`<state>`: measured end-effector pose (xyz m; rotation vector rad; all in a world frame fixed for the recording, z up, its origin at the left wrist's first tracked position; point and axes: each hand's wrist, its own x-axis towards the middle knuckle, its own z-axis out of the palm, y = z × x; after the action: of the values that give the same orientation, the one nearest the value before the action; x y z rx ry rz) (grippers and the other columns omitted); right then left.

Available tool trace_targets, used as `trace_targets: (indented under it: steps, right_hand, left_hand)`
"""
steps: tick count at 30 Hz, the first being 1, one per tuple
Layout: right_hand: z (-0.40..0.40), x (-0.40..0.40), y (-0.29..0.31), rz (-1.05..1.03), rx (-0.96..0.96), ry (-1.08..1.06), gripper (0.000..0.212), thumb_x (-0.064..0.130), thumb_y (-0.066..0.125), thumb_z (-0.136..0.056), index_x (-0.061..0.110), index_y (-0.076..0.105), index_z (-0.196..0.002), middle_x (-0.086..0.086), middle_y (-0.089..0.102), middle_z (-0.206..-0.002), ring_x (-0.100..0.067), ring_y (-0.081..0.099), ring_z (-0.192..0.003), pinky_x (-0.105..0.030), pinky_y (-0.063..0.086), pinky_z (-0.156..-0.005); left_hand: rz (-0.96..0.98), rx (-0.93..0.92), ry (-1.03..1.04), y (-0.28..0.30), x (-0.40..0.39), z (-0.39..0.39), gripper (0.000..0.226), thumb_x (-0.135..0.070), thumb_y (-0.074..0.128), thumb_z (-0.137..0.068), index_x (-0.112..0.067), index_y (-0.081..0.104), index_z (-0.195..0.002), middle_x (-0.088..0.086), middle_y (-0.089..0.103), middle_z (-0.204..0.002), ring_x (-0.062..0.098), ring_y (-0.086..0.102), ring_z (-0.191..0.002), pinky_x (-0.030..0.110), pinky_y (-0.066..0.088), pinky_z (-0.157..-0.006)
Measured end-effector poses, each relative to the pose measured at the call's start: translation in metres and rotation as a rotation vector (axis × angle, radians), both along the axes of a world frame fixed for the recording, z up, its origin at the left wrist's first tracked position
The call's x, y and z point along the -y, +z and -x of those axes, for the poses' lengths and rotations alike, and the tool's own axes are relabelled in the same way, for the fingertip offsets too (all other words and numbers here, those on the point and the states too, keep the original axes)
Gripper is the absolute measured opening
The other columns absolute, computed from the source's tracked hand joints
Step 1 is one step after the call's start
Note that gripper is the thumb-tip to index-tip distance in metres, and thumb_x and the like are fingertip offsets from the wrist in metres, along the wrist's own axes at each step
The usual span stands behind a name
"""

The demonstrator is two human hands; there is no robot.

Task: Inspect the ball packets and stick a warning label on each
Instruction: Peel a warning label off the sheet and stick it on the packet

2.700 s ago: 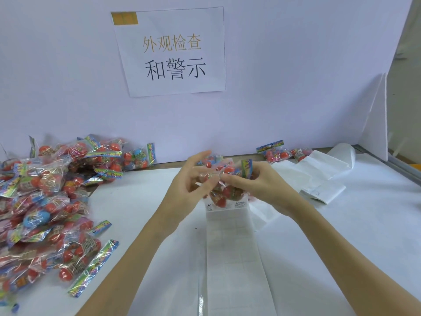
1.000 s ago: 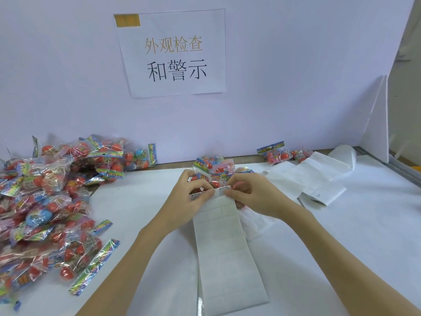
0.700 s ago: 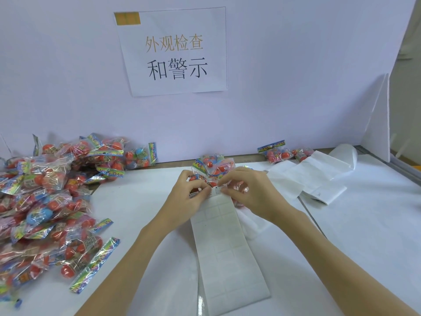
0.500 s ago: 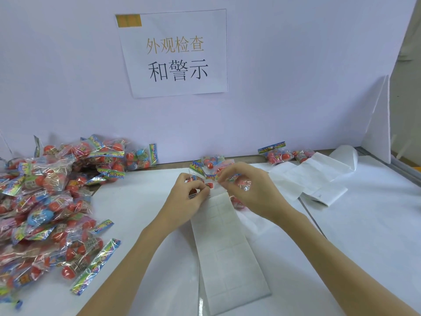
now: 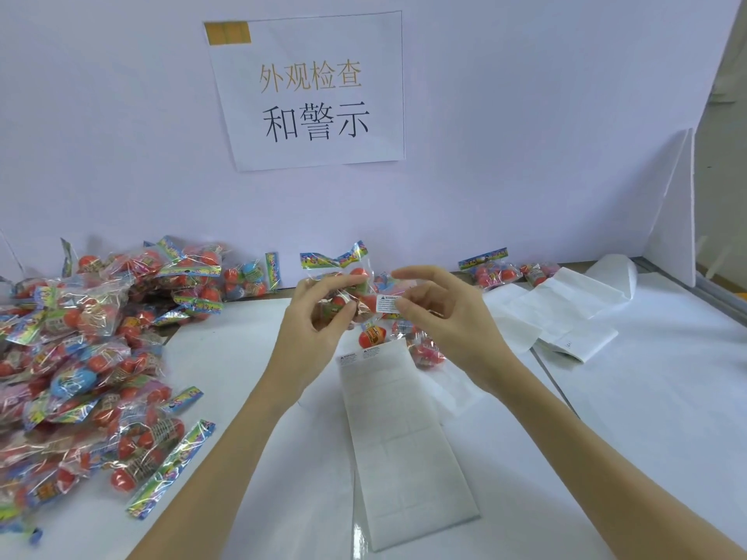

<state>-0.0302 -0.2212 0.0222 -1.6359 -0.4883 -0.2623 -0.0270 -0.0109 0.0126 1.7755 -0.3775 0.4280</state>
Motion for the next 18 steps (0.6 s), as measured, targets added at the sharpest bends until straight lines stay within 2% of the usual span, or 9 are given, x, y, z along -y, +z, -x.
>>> trace_targets:
  steps: [5,9,12,14,18]
  right_hand:
    - [0.000,-0.003,-0.006,0.134,-0.006,-0.002,0.036,0.008,0.073,-0.095,0.025,0.064,-0.126,0.004,0.073,-0.082,-0.013,0.068,-0.077,-0.039,0.059,-0.075]
    - [-0.002,-0.003,-0.010,0.173,0.003,-0.028,0.038,0.009,0.074,-0.095,0.023,0.062,-0.128,0.007,0.072,-0.079,-0.012,0.069,-0.078,-0.039,0.059,-0.082]
    - [-0.003,-0.002,-0.011,0.187,0.004,-0.046,0.038,0.009,0.074,-0.095,0.024,0.062,-0.128,0.008,0.072,-0.079,-0.013,0.069,-0.078,-0.042,0.059,-0.083]
    - [-0.003,-0.002,-0.011,0.196,0.011,-0.047,0.039,0.008,0.074,-0.095,0.025,0.063,-0.127,0.008,0.072,-0.078,-0.013,0.069,-0.078,-0.040,0.059,-0.083]
    - [-0.004,-0.001,-0.011,0.229,0.025,-0.057,0.039,0.011,0.074,-0.094,0.026,0.062,-0.128,0.010,0.073,-0.079,-0.010,0.069,-0.078,-0.035,0.059,-0.081]
  left_hand:
    - [-0.086,-0.018,-0.053,-0.003,0.005,0.003,0.039,-0.005,0.061,-0.102,-0.034,0.073,-0.126,-0.003,0.056,-0.123,0.023,0.069,-0.099,0.035,0.059,-0.095]
    - [-0.076,-0.058,-0.090,-0.002,0.009,0.006,0.038,-0.007,0.056,-0.105,-0.035,0.074,-0.123,-0.001,0.053,-0.116,0.017,0.066,-0.094,0.028,0.057,-0.092]
    - [-0.063,-0.081,-0.119,0.000,0.011,0.008,0.033,-0.011,0.055,-0.107,-0.031,0.075,-0.123,0.001,0.051,-0.118,0.011,0.066,-0.099,0.022,0.055,-0.090]
    - [-0.060,-0.082,-0.123,0.001,0.012,0.010,0.029,-0.013,0.058,-0.106,-0.029,0.075,-0.123,0.001,0.051,-0.119,0.011,0.066,-0.103,0.024,0.056,-0.091]
    - [-0.145,-0.015,-0.069,0.000,0.012,0.012,0.031,-0.011,0.068,-0.099,-0.030,0.073,-0.124,-0.003,0.051,-0.119,0.004,0.063,-0.105,0.017,0.053,-0.090]
